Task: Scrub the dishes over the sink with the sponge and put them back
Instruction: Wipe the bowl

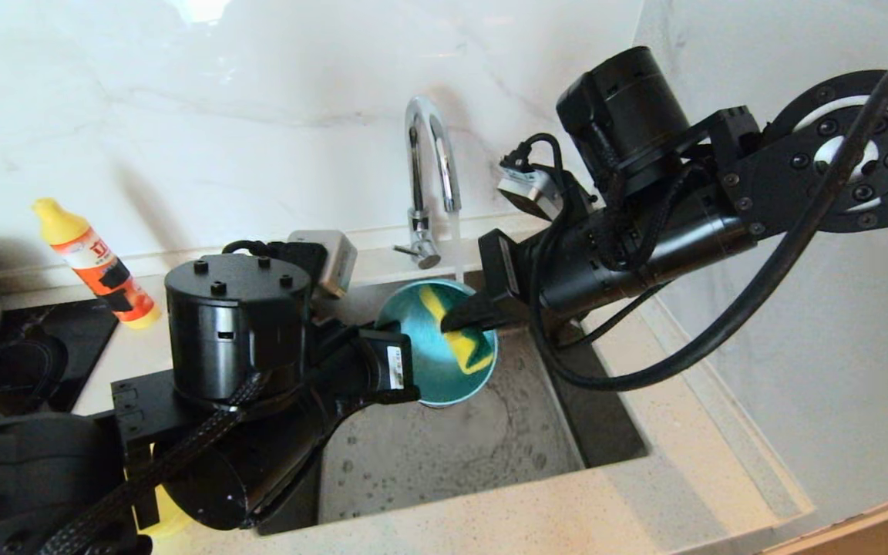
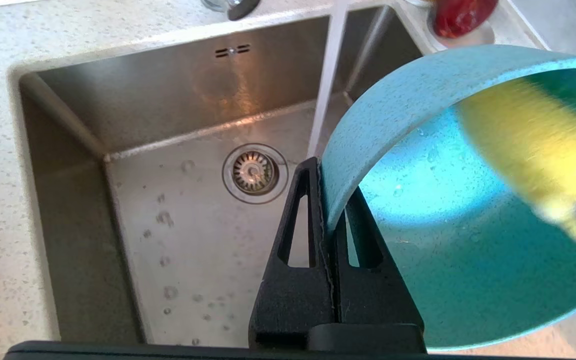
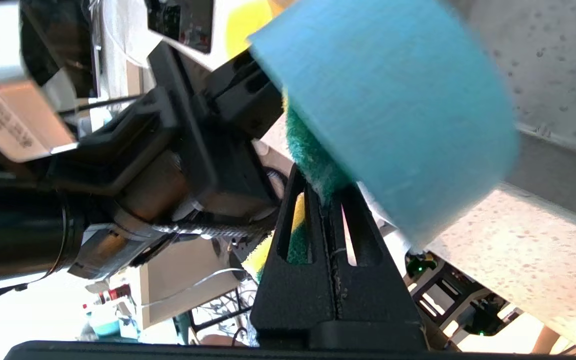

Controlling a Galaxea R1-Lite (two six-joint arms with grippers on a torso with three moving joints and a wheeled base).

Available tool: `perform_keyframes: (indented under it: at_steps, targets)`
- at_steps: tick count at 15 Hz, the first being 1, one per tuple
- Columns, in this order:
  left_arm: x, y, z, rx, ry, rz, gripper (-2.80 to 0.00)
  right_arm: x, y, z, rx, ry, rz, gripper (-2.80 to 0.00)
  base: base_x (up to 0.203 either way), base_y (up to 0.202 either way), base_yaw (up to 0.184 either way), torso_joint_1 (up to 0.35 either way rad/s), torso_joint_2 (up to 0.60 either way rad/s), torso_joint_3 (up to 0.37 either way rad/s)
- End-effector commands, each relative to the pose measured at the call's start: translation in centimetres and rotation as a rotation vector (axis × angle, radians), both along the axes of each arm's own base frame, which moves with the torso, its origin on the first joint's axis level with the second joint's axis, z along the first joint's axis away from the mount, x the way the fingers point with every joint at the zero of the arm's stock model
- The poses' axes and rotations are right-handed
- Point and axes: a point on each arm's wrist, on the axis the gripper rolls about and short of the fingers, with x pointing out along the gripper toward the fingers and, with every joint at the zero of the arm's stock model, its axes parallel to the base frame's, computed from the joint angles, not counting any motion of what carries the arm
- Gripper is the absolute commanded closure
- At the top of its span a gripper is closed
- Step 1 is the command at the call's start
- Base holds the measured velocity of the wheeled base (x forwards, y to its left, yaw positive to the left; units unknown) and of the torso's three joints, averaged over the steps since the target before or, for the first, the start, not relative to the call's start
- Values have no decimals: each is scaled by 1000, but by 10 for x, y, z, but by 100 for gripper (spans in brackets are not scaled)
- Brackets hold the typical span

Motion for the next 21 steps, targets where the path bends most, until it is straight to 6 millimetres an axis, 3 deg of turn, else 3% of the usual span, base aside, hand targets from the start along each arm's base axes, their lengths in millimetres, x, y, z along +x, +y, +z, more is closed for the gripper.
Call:
perform_keyframes:
  at_steps: [1,7,10,15,21]
  targets:
    - [0,0,1,-6,-3,4,0,-2,3,-2,-2,8,9,0,0,0,0,0,0,0]
    - [0,0,2,-10,-7,12,0,-2,-20,6,-21,33,-40,0,0,0,0,0,0,0]
    - [0,0,4,-17,-14,12,0,-3,-21,5,-37,52,-41,0,0,0,0,0,0,0]
    - [2,-1,11,-40,-36,15,0,5,-2,-18,-80,101,-16,0,0,0,0,0,0,0]
    - [3,-1,14,-51,-45,17,0,-7,19,-26,-91,107,49,0,0,0,0,0,0,0]
